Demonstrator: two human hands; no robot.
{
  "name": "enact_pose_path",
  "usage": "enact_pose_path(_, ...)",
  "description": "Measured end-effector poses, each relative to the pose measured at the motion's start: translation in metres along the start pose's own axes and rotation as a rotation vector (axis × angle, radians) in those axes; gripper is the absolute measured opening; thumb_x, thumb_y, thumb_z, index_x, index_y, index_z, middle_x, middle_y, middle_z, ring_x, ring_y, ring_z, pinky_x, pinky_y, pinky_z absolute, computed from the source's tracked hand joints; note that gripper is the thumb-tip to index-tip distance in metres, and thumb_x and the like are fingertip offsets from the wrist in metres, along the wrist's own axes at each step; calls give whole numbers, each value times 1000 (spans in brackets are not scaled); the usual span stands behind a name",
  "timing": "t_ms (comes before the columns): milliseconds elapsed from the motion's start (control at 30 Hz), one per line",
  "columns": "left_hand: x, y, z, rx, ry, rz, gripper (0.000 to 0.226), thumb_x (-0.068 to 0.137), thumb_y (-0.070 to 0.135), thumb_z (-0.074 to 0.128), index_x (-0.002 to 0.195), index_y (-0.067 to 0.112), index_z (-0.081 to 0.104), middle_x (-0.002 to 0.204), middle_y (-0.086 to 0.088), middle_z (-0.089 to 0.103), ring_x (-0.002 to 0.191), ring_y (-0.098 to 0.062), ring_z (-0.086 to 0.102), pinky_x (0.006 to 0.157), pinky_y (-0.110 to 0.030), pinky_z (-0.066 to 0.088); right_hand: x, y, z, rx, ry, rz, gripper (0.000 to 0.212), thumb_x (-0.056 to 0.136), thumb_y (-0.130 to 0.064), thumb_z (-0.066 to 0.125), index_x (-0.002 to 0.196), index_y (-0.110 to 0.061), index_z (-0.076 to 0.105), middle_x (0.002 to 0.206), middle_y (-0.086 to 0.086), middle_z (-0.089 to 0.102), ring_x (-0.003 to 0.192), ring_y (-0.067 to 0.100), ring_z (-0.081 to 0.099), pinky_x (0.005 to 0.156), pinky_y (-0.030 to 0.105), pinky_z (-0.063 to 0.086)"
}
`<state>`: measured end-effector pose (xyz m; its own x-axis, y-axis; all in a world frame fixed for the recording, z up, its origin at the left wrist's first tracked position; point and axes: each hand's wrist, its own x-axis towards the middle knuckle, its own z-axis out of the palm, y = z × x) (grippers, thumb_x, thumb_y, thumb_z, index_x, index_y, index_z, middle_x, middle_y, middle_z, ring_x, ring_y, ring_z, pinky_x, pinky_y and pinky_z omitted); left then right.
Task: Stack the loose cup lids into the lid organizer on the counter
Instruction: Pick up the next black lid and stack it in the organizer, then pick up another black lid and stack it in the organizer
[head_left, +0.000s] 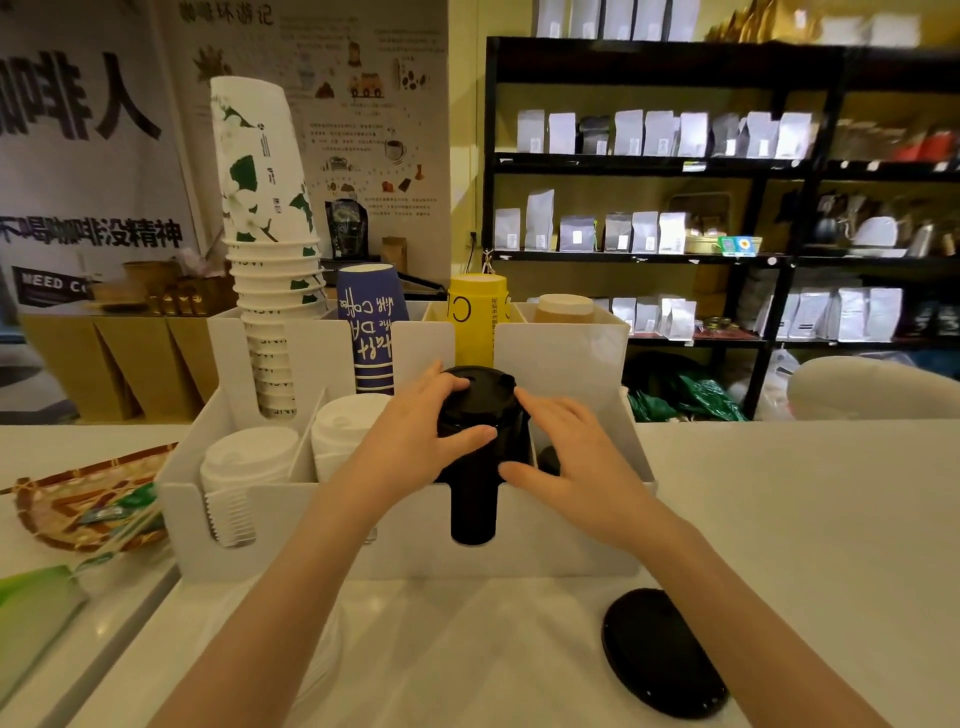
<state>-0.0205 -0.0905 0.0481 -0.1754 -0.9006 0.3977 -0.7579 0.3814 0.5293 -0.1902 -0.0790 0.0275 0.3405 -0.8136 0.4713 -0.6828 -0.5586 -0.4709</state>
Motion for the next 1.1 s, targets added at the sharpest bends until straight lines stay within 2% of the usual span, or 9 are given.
enact_pose_path(100, -2, 1, 5, 84, 24, 0, 60, 81, 39, 56, 134, 19, 35, 152, -6, 21, 137, -23, 24, 111, -37, 24, -9, 2, -8, 100, -30, 61, 72, 83, -34, 58, 140, -29, 15, 145, -4, 32, 132, 9, 25, 104, 29, 27)
enact_pose_path(200, -4, 2, 8, 217, 91, 43, 57, 84, 38, 52, 134, 16, 36, 147, -8, 30, 135, -24, 25, 112, -39, 24, -24, 5, -21, 184, 70, 100, 68, 83, -30, 58, 139, -30, 19, 140, -3, 41, 122, 6, 36, 99, 24, 31)
enact_pose_path(333, -12, 13, 19, 382, 236, 166, 43, 87, 29, 50, 128, 17, 46, 136, -6, 48, 128, -24, 37, 104, -38, 29, -54, 12, -35, 244, 214, 137, 60, 82, -31, 57, 134, -31, 27, 119, -10, 54, 99, -4, 52, 79, 4, 42)
enact_pose_path(433, -20, 22, 31, 415, 275, 214, 42, 85, 24, 53, 125, 14, 48, 131, -10, 54, 124, -28, 44, 103, -42, 30, -86, 23, -35, 194, 204, 173, 59, 76, -42, 54, 130, -34, 31, 116, -12, 57, 100, -3, 54, 84, 8, 43)
enact_pose_path(567, -27, 35, 48, 352, 294, 309, 43, 81, 30, 56, 120, 12, 53, 126, -12, 59, 118, -29, 51, 100, -44, 36, -125, 45, -29, 54, -23, 301, 63, 75, -43, 63, 130, -35, 34, 133, -11, 46, 114, 2, 44, 100, 26, 36)
enact_pose_path(800, -53, 59, 80, -83, -160, 366, 68, 83, 43, 52, 139, 31, 16, 147, 5, 32, 130, -12, 34, 104, -27, 29, -144, 52, -34, 20, -234, 465, 81, 64, -49, 72, 133, -29, 34, 137, -5, 39, 124, 10, 32, 101, 27, 30)
enact_pose_path(900, -61, 58, 94, -193, -288, 346, 70, 79, 45, 56, 136, 38, 17, 146, 6, 33, 124, -2, 33, 100, -15, 28, -147, 47, -36, 19, -247, 478, 72, 67, -42, 73, 128, -22, 41, 133, 0, 43, 114, 9, 34, 96, 25, 30)
enact_pose_path(1033, -68, 51, 112, -147, -513, 246, 77, 73, 51, 60, 137, 34, 20, 147, 7, 32, 129, -10, 32, 103, -25, 28, -148, 39, -42, 30, -230, 443, 55, 71, -29, 73, 120, -14, 51, 98, -12, 50, 88, -1, 45, 76, 2, 34)
enact_pose_path(1100, -71, 47, 119, -114, -588, 233, 81, 71, 52, 63, 137, 29, 24, 145, 5, 35, 126, -9, 35, 98, -16, 27, -148, 37, -43, 50, -222, 432, 50, 73, -24, 72, 118, -12, 53, 98, -4, 54, 80, 1, 42, 68, -4, 33)
